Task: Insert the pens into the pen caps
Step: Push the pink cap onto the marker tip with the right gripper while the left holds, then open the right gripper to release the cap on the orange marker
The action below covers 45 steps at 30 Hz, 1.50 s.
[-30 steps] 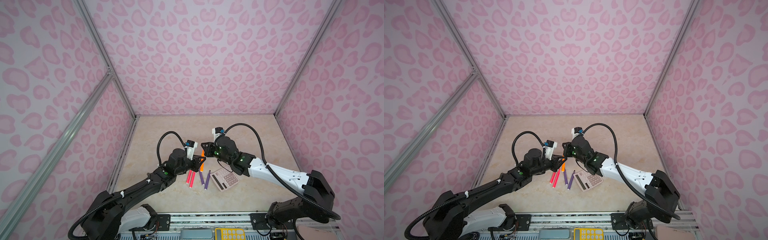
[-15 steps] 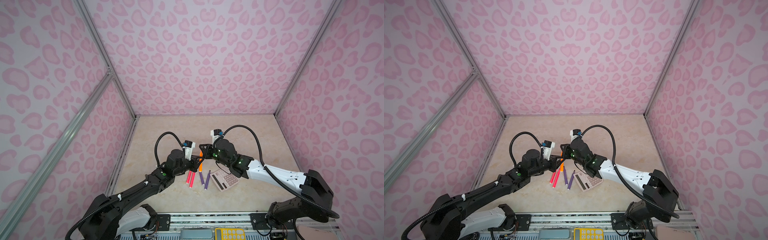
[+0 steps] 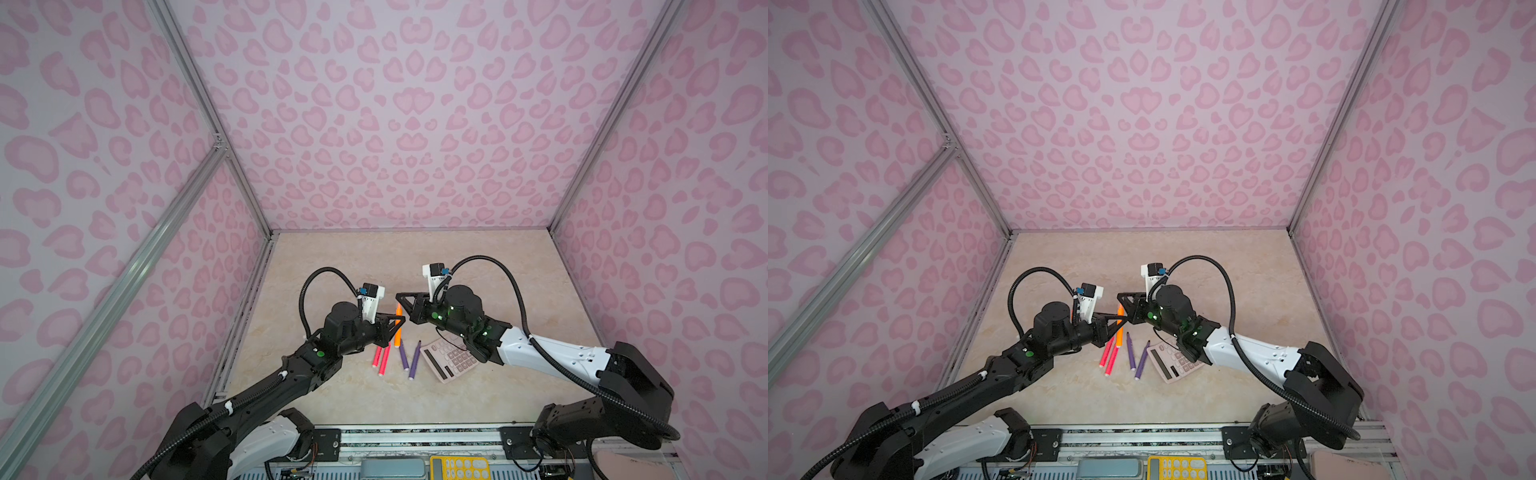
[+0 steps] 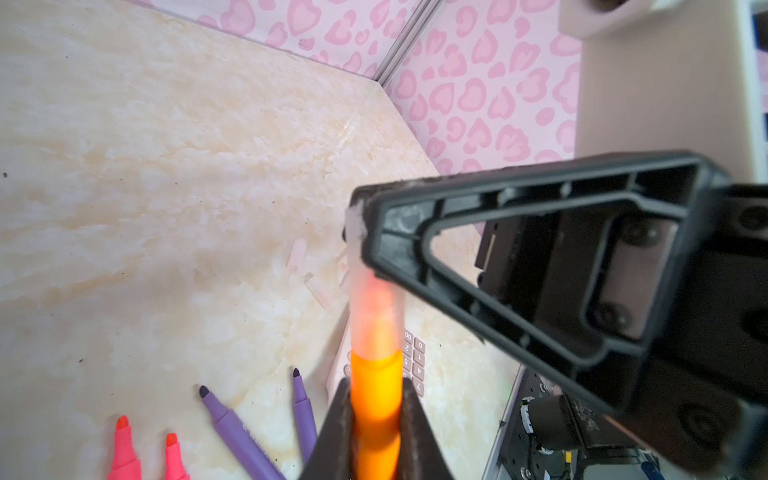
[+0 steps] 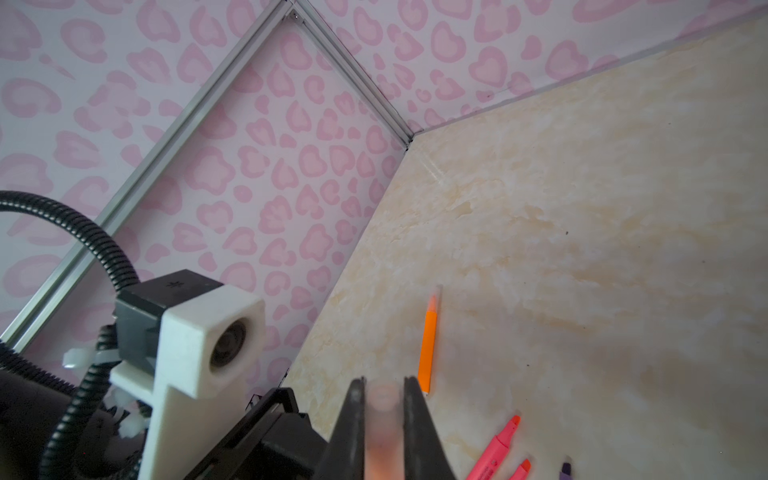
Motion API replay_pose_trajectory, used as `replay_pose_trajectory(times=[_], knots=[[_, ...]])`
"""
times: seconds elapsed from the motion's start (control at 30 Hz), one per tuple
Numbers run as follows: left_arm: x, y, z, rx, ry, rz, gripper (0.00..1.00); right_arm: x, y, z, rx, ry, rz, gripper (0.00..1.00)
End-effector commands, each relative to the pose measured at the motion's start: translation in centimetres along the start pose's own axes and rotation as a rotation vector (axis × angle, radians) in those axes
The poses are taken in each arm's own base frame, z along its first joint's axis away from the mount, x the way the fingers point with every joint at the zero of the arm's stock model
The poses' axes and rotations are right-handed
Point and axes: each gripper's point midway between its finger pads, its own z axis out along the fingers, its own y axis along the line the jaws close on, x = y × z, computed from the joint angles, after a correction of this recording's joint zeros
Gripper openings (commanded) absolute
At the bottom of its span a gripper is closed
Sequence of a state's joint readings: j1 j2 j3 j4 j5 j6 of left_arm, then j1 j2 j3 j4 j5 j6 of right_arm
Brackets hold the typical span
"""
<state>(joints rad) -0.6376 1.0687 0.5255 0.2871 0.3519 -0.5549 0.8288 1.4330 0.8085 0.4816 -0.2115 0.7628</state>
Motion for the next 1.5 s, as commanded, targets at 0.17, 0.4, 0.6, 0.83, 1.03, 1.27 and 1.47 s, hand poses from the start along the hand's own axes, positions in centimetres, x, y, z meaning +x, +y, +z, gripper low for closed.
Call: replay_pose_trajectory(times=[0.17,0.4,0.6,0.83,1.03,1.27,1.47], knots=[[-2.7,-1.9,-0.5,0.067,-0.105,0.063,0.04,0.6,-0.4,-0.7,-0.023,0.005,-0.004,0.08],[-2.4,-1.5,0.0,0.056,-0.084,0.058,0.03,-0.3,-0.7,-0.7,0.026,-0.015,-0.005,0.38],[-2.4,-1.5,0.0,0.046,-0.079,0.066,0.04,-1.3,-0.8,-0.4,0.072,-0.024,0.005,0.72],[-2.2,-1.1,0.5,0.024,-0.062,0.065,0.04,-1.5,-0.7,0.9,0.148,0.037,0.012,0.74],[-1.9,-0.6,1.0,0.003,-0.045,0.060,0.03,-1.6,-1.1,1.6,0.205,0.061,0.009,0.56],[-1.5,-0.6,1.7,0.008,-0.015,0.053,0.03,-1.5,-1.2,2.0,0.232,0.078,-0.009,0.48],[-1.5,-0.7,1.7,0.012,-0.014,0.053,0.03,-1.4,-1.3,2.4,0.246,0.090,-0.021,0.36]])
